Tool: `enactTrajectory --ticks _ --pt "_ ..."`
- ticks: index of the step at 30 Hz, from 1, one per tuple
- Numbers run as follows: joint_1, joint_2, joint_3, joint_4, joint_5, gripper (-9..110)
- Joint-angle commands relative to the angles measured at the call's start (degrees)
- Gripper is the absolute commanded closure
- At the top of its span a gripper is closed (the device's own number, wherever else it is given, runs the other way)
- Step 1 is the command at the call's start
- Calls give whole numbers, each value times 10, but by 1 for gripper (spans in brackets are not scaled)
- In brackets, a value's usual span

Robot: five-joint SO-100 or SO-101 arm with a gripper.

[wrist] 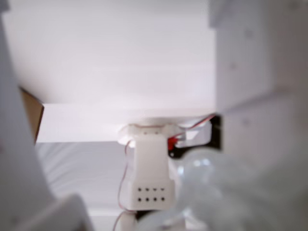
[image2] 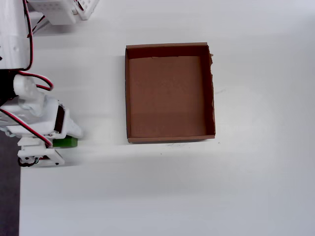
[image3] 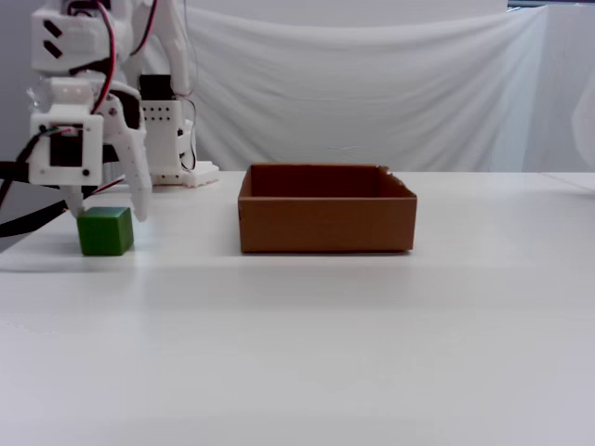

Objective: Grasp a green cube and put it in a box.

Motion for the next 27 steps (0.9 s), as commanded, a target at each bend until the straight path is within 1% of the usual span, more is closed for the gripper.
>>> enactTrajectory --ticks 1,27 --pt "-10 4 -26 4 -14 75" --pt "-17 -20 -37 20 -9 82"
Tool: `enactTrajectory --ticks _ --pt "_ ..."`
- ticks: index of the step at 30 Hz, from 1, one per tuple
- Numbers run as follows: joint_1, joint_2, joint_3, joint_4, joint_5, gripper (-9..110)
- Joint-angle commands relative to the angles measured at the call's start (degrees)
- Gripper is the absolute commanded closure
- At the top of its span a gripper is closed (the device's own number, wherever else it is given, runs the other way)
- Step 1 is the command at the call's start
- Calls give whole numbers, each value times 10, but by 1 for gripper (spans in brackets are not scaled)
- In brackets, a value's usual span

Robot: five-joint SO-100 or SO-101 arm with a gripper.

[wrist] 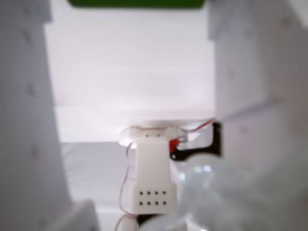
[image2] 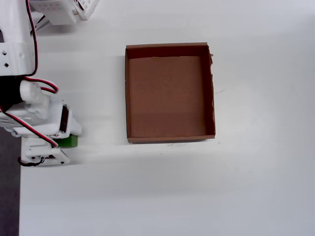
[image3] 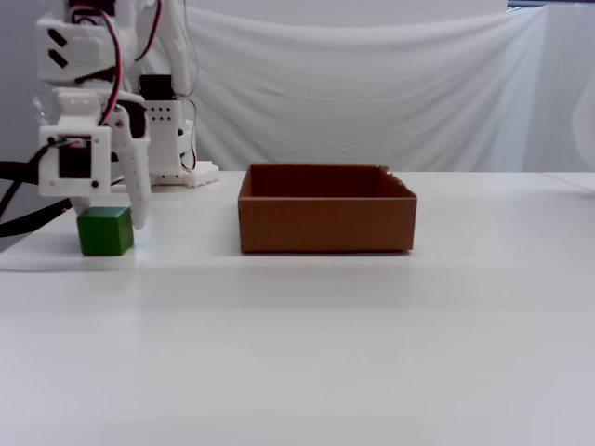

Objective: Grasp a green cube and put it in a box.

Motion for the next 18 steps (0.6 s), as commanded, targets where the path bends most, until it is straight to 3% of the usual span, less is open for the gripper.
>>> enactTrajectory --ticks 1,18 --pt "-7 5 -25 2 -9 82" --pt "-5 3 -32 -1 -8 85"
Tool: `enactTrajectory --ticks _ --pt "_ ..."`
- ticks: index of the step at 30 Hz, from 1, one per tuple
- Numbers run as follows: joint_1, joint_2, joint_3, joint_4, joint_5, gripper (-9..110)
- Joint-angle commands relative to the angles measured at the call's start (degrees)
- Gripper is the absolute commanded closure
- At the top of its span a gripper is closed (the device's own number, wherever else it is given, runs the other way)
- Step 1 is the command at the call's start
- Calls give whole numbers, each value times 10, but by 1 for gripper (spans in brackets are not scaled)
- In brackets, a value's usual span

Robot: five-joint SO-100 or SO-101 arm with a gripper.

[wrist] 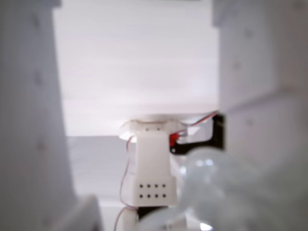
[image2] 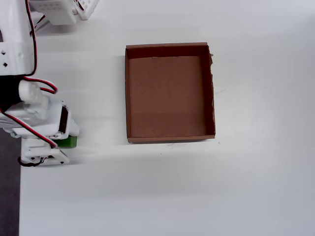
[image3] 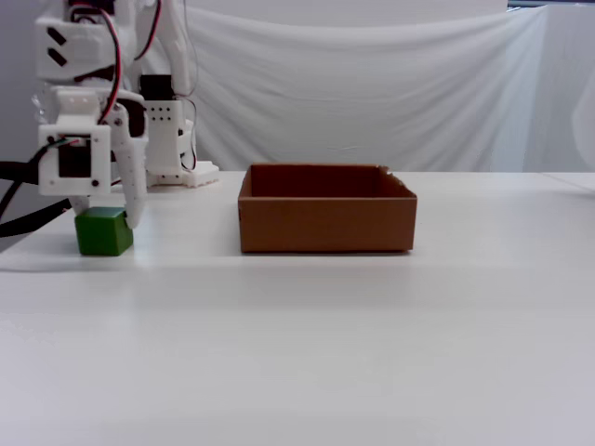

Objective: Grasp a green cube and put it in a box.

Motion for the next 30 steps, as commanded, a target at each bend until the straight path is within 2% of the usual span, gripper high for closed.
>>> enactTrajectory --ticks 1,13,30 --pt "-4 3 -26 -1 -7 86" --pt "-5 4 -31 -2 3 88" --pt "-43 47 -94 69 49 89"
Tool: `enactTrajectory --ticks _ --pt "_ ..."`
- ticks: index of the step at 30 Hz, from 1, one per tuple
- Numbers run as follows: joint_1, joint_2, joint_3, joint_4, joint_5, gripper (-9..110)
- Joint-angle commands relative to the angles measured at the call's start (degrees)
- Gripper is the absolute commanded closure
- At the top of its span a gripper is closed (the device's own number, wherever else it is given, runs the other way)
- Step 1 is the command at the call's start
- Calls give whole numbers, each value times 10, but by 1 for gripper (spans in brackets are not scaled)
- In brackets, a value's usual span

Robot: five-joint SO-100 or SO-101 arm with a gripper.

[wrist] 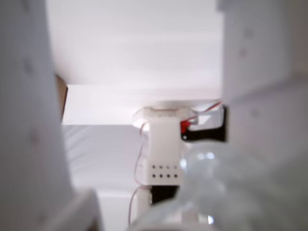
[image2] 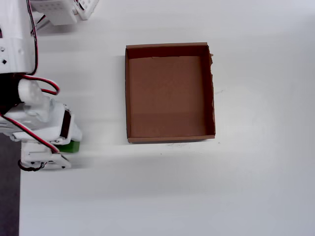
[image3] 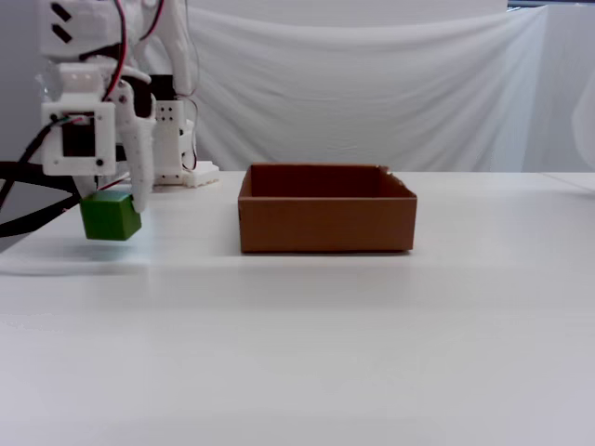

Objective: Grasp a green cube and put it in a box.

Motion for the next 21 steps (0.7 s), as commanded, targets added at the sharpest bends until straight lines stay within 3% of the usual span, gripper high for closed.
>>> enactTrajectory --ticks 1,21 --pt "-21 54 -27 15 4 89" --pt "-197 169 -56 179 70 88"
